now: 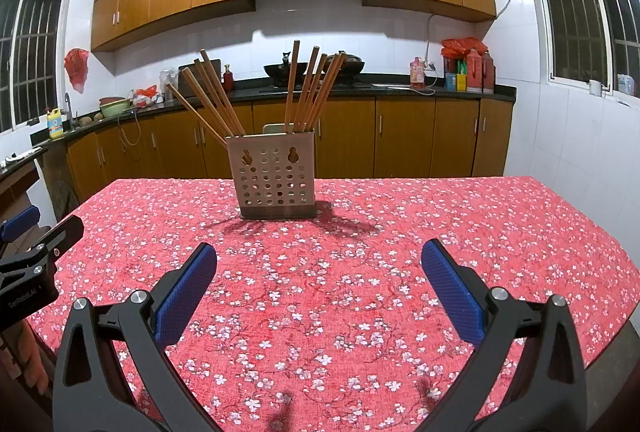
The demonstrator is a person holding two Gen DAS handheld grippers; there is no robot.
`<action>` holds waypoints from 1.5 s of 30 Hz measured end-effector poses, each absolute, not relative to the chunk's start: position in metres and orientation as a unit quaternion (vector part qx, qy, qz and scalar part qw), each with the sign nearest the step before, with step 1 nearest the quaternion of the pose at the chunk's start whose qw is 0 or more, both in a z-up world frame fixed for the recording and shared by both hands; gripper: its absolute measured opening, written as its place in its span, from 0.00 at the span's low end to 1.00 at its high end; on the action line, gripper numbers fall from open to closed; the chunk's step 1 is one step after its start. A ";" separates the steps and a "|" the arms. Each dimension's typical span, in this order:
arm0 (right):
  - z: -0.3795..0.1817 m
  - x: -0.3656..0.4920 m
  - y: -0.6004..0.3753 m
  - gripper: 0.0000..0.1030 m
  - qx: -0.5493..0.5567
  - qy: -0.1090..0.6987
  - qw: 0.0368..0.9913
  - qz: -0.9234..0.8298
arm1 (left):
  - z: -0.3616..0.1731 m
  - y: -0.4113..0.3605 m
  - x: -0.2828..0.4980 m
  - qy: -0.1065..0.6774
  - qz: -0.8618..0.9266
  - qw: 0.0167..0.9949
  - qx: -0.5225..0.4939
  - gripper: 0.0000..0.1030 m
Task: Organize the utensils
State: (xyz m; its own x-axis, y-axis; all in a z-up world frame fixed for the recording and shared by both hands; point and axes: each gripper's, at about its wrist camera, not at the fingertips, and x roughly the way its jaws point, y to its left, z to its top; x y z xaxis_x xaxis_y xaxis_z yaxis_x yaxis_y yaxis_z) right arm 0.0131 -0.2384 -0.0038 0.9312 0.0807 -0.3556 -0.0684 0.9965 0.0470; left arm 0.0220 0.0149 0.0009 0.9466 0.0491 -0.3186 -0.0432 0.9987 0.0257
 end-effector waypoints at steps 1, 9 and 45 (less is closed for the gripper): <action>-0.004 0.013 -0.238 0.98 0.017 0.182 0.983 0.038 | 0.001 0.015 0.022 0.162 0.023 0.987 0.009 0.96; -0.004 0.013 -0.238 0.98 0.017 0.182 0.982 0.038 | -0.003 0.015 0.023 0.164 0.023 0.986 0.006 0.96; -0.007 0.014 -0.238 0.98 0.019 0.187 0.981 0.040 | -0.007 0.010 0.025 0.169 0.019 0.985 0.000 0.96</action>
